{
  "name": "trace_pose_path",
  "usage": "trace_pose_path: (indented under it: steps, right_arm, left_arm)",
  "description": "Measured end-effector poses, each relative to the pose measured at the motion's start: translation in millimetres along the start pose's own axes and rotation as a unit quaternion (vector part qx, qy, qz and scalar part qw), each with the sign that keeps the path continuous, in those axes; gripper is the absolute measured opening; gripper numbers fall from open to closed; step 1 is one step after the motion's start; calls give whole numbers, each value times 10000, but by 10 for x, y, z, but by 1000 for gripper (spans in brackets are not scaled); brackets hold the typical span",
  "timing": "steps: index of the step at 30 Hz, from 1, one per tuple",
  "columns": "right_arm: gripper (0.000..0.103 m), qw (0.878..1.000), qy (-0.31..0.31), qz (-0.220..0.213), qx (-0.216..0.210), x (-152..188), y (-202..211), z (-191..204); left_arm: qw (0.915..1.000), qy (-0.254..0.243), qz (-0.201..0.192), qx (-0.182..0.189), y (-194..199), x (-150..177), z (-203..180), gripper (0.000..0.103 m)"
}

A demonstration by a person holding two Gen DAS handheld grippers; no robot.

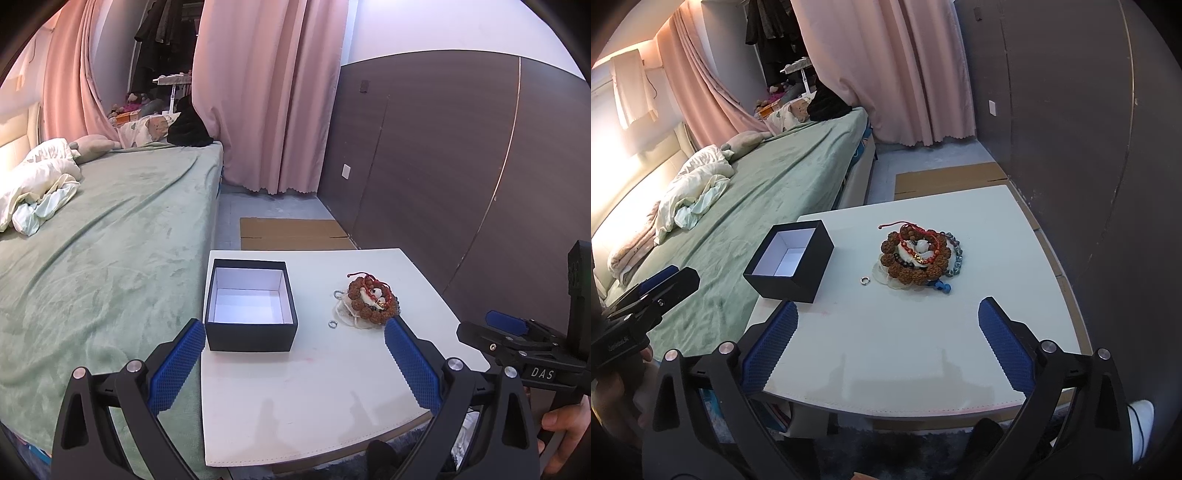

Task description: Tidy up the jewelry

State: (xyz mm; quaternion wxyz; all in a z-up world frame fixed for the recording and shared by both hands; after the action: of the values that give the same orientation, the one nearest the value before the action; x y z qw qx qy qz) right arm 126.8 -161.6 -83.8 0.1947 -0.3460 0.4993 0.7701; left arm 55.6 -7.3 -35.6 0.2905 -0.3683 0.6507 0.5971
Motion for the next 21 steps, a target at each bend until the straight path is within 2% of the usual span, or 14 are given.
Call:
trace_pose_path:
  steps: [21]
  right_arm:
    - [98,10000,50,39,31,45,-16,2]
  left_arm:
    - [10000,21,-22,-1,3,19,39,94]
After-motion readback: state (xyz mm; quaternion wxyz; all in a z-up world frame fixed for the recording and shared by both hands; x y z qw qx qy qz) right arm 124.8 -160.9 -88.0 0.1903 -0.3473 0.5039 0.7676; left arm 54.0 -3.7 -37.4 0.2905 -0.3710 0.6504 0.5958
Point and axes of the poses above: each gripper's, at about its wrist camera, not at the fingertips, and y roughly against the way its jaws point, z to its left, x to its underside, the point moved 6 cm from there along -y, roughly the way its jaws point, and after that the axes turned 2 degrees about -y, right-handed, at the moved point
